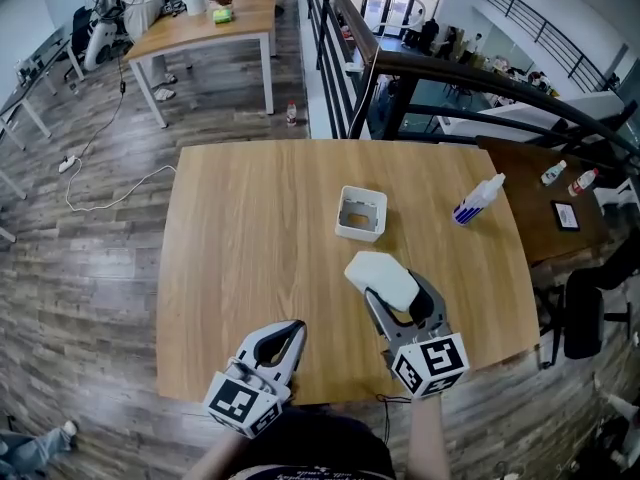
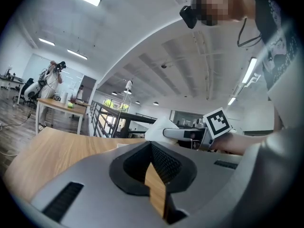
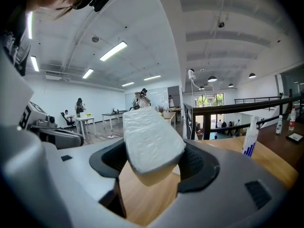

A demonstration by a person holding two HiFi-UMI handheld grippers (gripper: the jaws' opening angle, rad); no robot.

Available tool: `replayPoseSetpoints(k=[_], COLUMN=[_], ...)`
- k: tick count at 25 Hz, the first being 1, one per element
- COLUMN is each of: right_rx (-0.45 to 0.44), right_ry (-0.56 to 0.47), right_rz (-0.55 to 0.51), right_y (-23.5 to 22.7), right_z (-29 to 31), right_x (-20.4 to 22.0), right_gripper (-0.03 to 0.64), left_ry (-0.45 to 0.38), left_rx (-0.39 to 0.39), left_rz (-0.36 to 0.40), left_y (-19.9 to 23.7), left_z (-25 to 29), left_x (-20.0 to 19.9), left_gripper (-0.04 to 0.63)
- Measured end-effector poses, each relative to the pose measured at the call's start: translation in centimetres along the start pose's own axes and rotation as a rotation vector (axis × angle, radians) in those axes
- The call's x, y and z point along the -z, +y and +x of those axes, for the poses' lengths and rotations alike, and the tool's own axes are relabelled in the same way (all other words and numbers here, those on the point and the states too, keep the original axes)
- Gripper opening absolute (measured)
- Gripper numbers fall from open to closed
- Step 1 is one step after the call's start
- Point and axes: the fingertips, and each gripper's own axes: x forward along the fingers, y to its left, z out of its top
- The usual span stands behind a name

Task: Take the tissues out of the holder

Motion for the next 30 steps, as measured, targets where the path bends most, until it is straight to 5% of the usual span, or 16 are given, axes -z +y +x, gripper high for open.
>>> replayPoseSetpoints(k=[30], right_rx=[-0.003], right_ry=[0.042], right_rz=[0.021], right_y=[5.6], right_z=[-6.4], right_x=[3.9], right_gripper=[0.311], left_ry=[0.0], left_rx=[-0.007], left_rz=[0.053], left_y=[0.8], left_z=[-1.5], left_x=[-1.3], left_gripper=[0.005])
